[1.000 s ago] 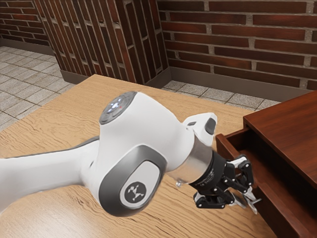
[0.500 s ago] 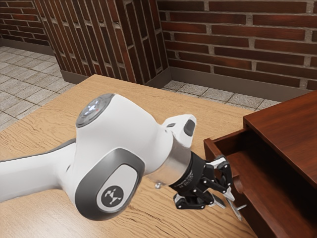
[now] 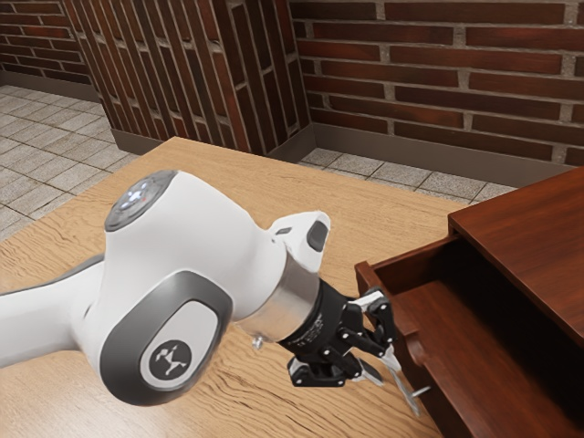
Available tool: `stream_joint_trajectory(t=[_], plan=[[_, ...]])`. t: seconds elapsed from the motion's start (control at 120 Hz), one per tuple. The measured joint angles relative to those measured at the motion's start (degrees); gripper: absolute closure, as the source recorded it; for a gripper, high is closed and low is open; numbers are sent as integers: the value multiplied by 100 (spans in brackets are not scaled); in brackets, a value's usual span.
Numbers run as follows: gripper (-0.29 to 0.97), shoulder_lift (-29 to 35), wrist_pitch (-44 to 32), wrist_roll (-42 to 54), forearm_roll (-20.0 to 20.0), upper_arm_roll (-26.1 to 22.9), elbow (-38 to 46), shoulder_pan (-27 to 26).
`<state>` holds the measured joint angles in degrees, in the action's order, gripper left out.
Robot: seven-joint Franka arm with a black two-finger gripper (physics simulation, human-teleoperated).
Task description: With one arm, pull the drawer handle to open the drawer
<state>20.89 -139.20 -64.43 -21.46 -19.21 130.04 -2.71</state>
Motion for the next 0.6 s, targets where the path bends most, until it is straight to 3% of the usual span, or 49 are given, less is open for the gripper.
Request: stream_joint_trajectory(t=[0.6], plan=[[65, 595, 376, 5, -4, 100, 400, -18]])
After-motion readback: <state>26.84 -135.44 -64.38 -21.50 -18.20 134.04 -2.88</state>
